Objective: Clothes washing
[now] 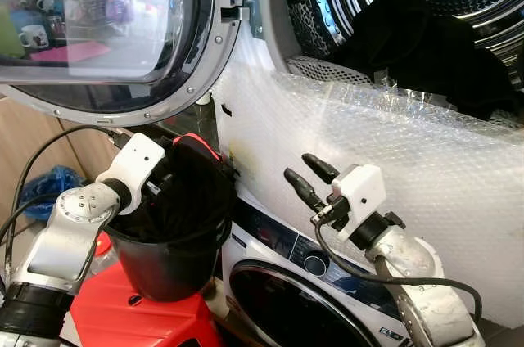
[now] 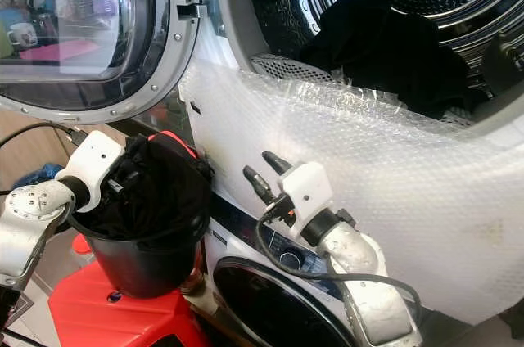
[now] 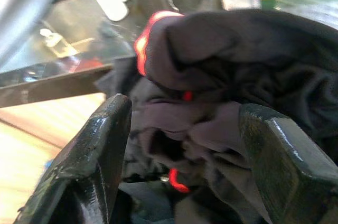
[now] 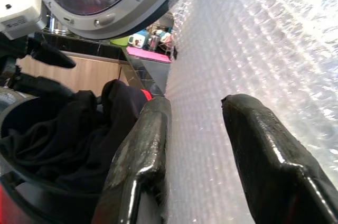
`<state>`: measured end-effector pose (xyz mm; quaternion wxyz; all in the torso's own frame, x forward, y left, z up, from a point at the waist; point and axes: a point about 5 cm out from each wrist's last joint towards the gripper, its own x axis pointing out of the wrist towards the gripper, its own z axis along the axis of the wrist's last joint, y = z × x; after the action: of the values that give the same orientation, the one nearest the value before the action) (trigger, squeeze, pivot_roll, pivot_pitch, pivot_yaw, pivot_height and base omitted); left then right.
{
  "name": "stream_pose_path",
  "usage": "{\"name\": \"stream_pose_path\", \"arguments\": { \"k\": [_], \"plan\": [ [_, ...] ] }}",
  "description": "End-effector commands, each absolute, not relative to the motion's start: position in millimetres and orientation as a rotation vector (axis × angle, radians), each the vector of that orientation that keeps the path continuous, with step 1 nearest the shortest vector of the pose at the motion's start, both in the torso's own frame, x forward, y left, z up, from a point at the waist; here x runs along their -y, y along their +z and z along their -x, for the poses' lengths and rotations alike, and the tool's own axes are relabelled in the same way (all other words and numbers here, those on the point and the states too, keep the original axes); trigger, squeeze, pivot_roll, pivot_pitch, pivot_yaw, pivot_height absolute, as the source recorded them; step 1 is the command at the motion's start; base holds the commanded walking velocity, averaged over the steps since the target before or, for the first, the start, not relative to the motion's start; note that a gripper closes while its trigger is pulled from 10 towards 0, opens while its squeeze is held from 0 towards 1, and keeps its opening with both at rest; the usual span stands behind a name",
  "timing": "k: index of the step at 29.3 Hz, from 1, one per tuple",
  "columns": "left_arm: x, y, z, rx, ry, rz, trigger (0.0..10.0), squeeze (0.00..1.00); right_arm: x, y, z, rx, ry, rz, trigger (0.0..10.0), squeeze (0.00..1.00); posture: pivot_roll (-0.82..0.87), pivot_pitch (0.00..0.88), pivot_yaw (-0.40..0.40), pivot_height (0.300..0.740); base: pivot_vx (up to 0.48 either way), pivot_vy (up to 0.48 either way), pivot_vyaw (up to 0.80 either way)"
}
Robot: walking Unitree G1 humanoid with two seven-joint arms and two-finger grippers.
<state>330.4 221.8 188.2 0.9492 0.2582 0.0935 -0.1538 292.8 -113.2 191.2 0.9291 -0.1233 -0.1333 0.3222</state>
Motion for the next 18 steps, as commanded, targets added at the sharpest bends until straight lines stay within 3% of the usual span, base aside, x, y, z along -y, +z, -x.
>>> {"name": "stream_pose_path", "arguments": {
  "k": [1, 3, 4, 5, 12, 13, 14, 18],
  "plan": [
    [-213, 186, -329, -0.208, -0.436, -0.543, 10.0, 0.00, 118, 197, -295, 0.299, 0.629, 0.260, 10.0, 0.00, 0.23, 0.000, -0.012, 0.740, 0.000, 0.000, 0.00],
    [-209, 183, -325, -0.231, -0.516, -0.558, 10.0, 0.00, 119, 199, -296, 0.306, 0.622, 0.258, 10.0, 0.00, 0.22, 0.000, -0.007, 0.740, 0.000, 0.000, 0.00],
    [-209, 181, -322, -0.237, -0.580, -0.588, 10.0, 0.57, 118, 200, -296, 0.313, 0.615, 0.263, 10.0, 0.00, 0.21, 0.000, 0.011, 0.740, 0.000, 0.000, 0.00],
    [-215, 180, -321, -0.255, -0.603, -0.612, 10.0, 1.00, 118, 202, -295, 0.324, 0.609, 0.267, 10.0, 0.00, 0.20, 0.000, 0.023, 0.740, 0.000, 0.000, 0.00],
    [-238, 188, -331, -0.293, -0.575, -0.730, 10.0, 1.00, 122, 208, -294, 0.360, 0.569, 0.273, 10.0, 0.00, 0.17, 0.000, 0.044, 0.740, 0.000, 0.000, 0.00],
    [-242, 190, -333, -0.305, -0.555, -0.762, 10.0, 0.34, 122, 209, -293, 0.362, 0.567, 0.275, 10.0, 0.00, 0.17, 0.000, 0.047, 0.740, 0.000, 0.000, 0.00],
    [-245, 190, -333, -0.310, -0.541, -0.781, 10.0, 0.00, 123, 209, -292, 0.366, 0.565, 0.278, 10.0, 0.00, 0.17, 0.000, 0.048, 0.740, 0.000, 0.000, 0.00],
    [-254, 190, -334, -0.336, -0.527, -0.730, 10.0, 0.00, 124, 211, -290, 0.374, 0.558, 0.281, 10.0, 0.00, 0.17, 0.000, 0.049, 0.740, 0.000, 0.000, 0.00]
  ]
}}
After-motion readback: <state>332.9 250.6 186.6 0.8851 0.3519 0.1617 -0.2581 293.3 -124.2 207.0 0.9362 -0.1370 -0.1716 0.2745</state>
